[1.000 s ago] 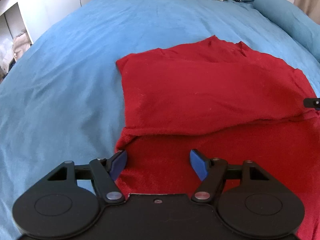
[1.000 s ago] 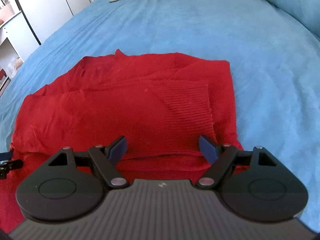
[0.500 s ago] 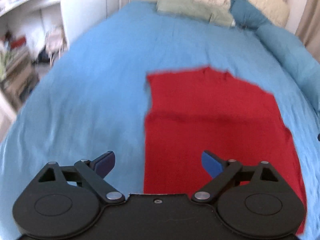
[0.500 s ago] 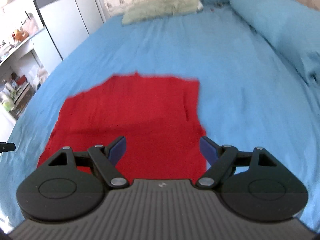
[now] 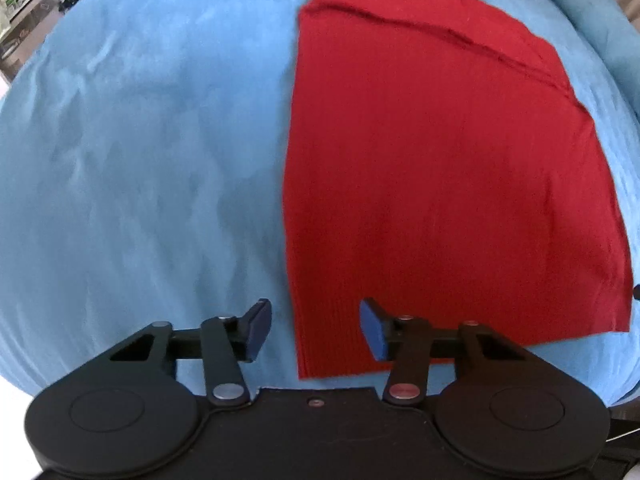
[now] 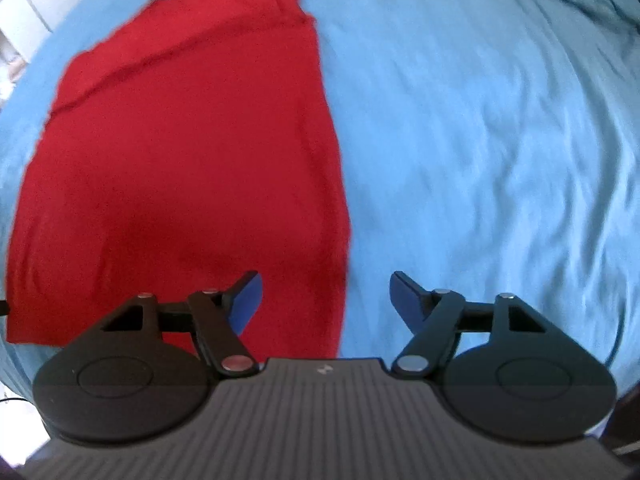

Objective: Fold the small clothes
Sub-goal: 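Close both tools on the ribbed hem of the folded sweater, then lift the hem with both tools and carry it toward the collar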

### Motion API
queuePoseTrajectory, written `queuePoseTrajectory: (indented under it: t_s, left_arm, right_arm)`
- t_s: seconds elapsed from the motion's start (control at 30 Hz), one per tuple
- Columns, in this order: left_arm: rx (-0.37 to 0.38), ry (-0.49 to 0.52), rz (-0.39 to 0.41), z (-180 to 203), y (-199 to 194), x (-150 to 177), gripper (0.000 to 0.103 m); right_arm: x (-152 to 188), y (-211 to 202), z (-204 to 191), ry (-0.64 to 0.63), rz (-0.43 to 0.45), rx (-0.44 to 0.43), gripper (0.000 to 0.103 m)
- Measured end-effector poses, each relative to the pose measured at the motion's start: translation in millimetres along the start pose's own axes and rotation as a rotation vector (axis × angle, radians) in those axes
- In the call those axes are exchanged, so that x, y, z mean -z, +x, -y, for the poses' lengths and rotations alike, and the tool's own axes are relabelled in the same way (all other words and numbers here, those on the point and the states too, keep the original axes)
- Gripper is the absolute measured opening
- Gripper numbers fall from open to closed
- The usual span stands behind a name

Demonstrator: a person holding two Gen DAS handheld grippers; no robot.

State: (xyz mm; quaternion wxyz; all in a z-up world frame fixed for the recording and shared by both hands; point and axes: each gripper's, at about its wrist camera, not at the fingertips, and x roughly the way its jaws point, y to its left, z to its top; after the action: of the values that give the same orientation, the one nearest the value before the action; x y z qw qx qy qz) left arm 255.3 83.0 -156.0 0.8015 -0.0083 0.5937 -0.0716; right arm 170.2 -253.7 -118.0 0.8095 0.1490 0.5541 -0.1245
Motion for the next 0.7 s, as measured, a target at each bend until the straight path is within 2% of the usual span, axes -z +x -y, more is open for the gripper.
queuePoseTrajectory:
  t_s: [0.1, 0.2, 0.43, 0.47, 0.5, 0.53, 0.57, 0.6, 0.63, 0.7]
  left_arm:
    - [-0.005, -0.005, -0.019, 2.4, 7.7, 12.3, 0.036]
    - [-0.005, 0.001, -0.017, 5.6, 9.7, 19.5, 0.028]
    - [-0.006, 0.006, -0.028, 2.4, 16.9, 16.3, 0.018]
    - [-0.006, 0.007, -0.029, 2.1, 18.3, 15.7, 0.012]
    - [-0.007, 0.009, -0.031, 2.9, 19.4, 16.2, 0.01]
    - [-0.008, 0.009, -0.033, 4.3, 19.9, 16.9, 0.009]
    - [-0.008, 0.007, -0.036, 5.0, 20.3, 16.2, 0.007]
    - [-0.008, 0.006, -0.038, 7.9, 18.4, 16.2, 0.006]
    - [-0.01, 0.008, -0.039, 8.8, 16.4, 15.7, 0.006]
    - [-0.02, 0.014, -0.042, 9.8, 11.4, 13.8, 0.005]
  right_arm:
    - [10.7, 4.4, 1.9, 0.022, -0.039, 0.003, 0.079]
    - [17.2, 9.6, 4.4, 0.043, -0.065, 0.0, 0.076]
    - [22.2, 16.4, 5.0, 0.086, -0.098, -0.053, 0.054]
    - [21.4, 17.9, 3.9, 0.078, -0.102, -0.056, 0.053]
    - [21.2, 19.4, 2.5, 0.066, -0.106, -0.054, 0.051]
    - [21.1, 19.5, 0.8, 0.054, -0.109, -0.052, 0.044]
    - [20.6, 19.6, -0.1, 0.045, -0.113, -0.053, 0.033]
    - [19.7, 19.2, 0.0, 0.041, -0.118, -0.06, 0.028]
    - [18.1, 17.9, 0.3, 0.044, -0.122, -0.069, 0.024]
    - [13.0, 12.6, 0.6, 0.042, -0.12, -0.08, 0.024]
